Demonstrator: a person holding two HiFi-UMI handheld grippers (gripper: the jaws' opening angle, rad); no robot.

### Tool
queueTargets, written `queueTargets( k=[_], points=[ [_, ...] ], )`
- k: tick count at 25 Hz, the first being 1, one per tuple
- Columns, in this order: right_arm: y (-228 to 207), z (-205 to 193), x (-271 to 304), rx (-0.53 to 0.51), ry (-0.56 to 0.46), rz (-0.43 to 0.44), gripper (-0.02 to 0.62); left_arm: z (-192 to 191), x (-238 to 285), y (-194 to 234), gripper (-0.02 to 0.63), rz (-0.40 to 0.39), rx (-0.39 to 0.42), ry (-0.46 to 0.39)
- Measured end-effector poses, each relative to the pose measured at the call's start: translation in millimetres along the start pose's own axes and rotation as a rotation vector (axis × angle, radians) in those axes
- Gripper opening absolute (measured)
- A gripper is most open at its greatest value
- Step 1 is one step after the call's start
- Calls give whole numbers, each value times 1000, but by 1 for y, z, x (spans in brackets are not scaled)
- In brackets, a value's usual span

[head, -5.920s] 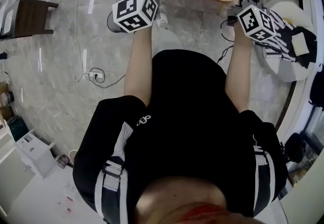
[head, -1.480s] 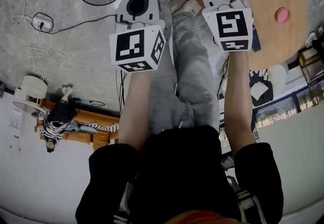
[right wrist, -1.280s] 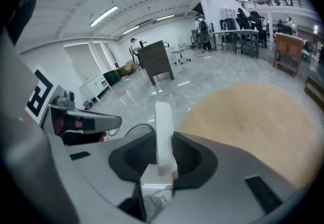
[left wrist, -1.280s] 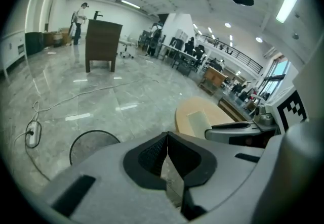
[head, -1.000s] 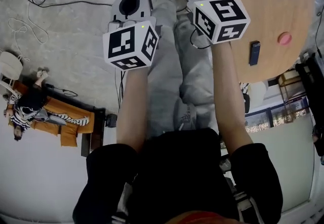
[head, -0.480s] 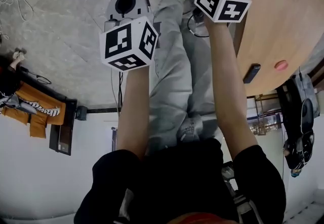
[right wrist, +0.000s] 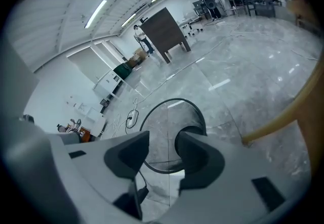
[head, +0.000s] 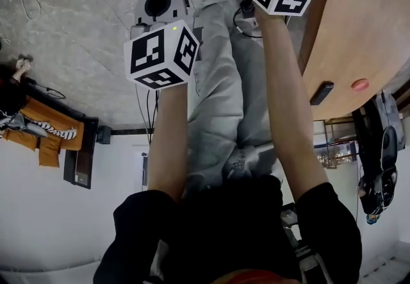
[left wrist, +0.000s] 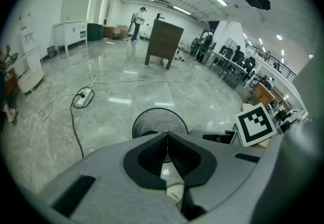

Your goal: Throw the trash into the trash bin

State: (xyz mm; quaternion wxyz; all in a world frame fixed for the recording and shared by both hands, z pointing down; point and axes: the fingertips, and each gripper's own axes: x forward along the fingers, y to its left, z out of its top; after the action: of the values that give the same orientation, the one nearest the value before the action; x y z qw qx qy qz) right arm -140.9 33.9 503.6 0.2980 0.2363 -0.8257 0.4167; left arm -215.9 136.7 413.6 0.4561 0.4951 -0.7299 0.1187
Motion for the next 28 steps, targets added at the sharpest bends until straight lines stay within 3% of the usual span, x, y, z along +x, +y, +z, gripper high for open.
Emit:
queueTargets(
  k=[3,6,9,16,22,28],
  points=[
    [-5,4,-28,41,-53,-14,166,11,1,-18,9,-40,55,0],
    [-8,3,-58,102,-117,-29,76,19,11,-35,9,-96,108,15],
    [-11,6,-70,166,-185,-31,32,32,34,-48,9,-151,165,23],
    [-17,23,-170,309,-379,-77,18,47,22,-144,9,-316,349,63],
    [-52,17,-277,400,-552,-233,18,40,-2,-238,9,-451,501,94],
    [-92,-23,-386,512,-721,-439,18,-1,-28,-334,9,-619,665,143]
  ],
)
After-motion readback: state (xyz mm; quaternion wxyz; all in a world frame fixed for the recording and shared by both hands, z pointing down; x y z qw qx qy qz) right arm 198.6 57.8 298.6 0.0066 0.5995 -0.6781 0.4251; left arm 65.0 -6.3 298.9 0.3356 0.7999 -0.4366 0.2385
